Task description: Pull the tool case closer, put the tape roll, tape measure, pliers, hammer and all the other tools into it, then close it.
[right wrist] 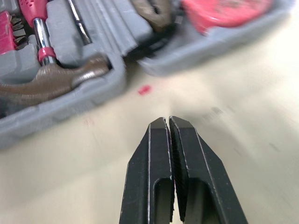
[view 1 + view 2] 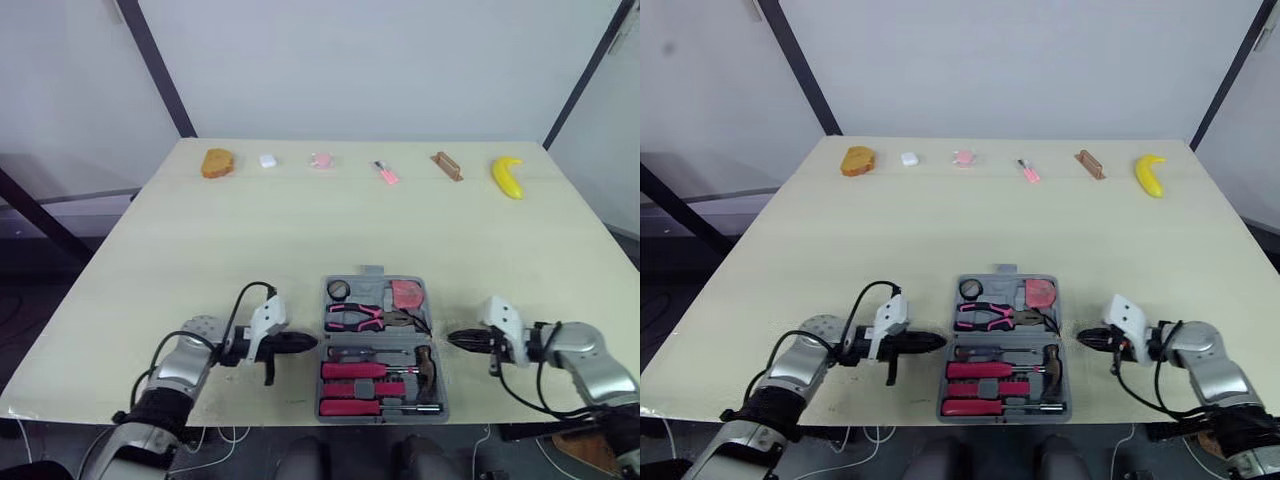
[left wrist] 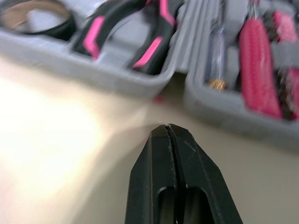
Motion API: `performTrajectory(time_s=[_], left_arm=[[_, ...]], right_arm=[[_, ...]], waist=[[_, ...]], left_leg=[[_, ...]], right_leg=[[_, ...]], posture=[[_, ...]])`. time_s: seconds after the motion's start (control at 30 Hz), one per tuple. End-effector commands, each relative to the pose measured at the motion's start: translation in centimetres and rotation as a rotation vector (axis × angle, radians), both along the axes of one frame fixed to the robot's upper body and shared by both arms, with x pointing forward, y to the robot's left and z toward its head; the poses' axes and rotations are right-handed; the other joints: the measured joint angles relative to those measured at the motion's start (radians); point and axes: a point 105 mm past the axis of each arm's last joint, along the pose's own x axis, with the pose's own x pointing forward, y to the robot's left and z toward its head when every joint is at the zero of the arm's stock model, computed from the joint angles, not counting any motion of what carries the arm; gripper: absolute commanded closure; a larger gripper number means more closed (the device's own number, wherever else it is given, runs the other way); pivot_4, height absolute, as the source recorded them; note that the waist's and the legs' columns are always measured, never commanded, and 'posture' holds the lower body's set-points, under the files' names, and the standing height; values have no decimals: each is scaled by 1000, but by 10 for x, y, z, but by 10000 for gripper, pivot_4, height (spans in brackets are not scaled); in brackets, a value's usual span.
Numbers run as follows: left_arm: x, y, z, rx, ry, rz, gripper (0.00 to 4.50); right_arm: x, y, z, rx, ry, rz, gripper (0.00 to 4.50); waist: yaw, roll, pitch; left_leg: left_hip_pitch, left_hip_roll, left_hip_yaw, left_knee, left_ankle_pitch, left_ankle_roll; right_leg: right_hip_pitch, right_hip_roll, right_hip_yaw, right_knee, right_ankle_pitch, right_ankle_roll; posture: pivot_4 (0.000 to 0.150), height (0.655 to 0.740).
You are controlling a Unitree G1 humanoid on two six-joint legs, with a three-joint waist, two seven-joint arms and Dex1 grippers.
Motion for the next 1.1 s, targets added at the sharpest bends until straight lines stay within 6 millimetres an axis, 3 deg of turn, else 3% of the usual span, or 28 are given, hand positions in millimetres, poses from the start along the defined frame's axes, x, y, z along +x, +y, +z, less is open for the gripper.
performTrajectory(time_s=[0.03, 0.1, 0.23, 0.27, 0.4, 0.6, 0.83, 1.1], left_arm=[[-3, -1, 21, -40, -70, -37, 45000], [-16, -8, 31, -55, -75, -93, 45000], [-48, -27, 48, -116, -34, -200, 45000], [-54, -34, 50, -144, -6, -209, 45000], [-73, -51, 46, -154, 68, -290, 45000], [-81, -65, 31, -103, 94, -315, 45000], [-84, -60, -2, 53, 102, -300, 45000], [-83, -55, -27, 112, 101, -258, 45000]], right_arm=[[17, -6, 25, 122, -9, -70, 43748], [23, -4, 35, 198, 35, -101, 43748], [33, 4, 49, 319, 177, -141, 26748], [33, 7, 48, 333, 241, -143, 20790], [47, 19, 46, 360, 361, -180, 804], [70, 35, 43, 324, 415, -184, 215], [82, 46, 21, 294, 530, -237, 215], [88, 71, 18, 365, 587, -227, 215]], waist=[[-7, 0, 0], [-11, 0, 0], [-11, 0, 1], [-9, 0, 1], [-6, 0, 1], [-12, 0, 1], [-10, 1, 1], [-18, 1, 0]], left_leg=[[0, 0, 0, 0, 0, 0], [0, 0, 1, 0, 0, 0], [0, 1, 1, -1, 0, 0], [0, 1, 1, -1, 0, 0], [0, 1, 1, -1, 0, 0], [0, 0, 3, -2, 0, 0], [0, 1, 4, -2, 0, 0], [3, 1, 6, -3, 0, 0]], right_leg=[[0, 0, 0, 0, 0, 0], [0, 0, 1, 0, 0, 0], [-1, -1, 2, 0, 0, 0], [-1, -1, 2, 0, 0, 0], [0, -1, 0, 0, 0, 0], [-2, 0, 3, 0, 0, 0], [-2, 0, 3, -1, 0, 0], [-1, 0, 5, 1, 0, 0]], posture=[[1500, 7400], [1500, 7400], [1500, 7400], [1500, 7400], [1500, 7400], [1500, 7400], [1500, 7400], [1500, 7400]])
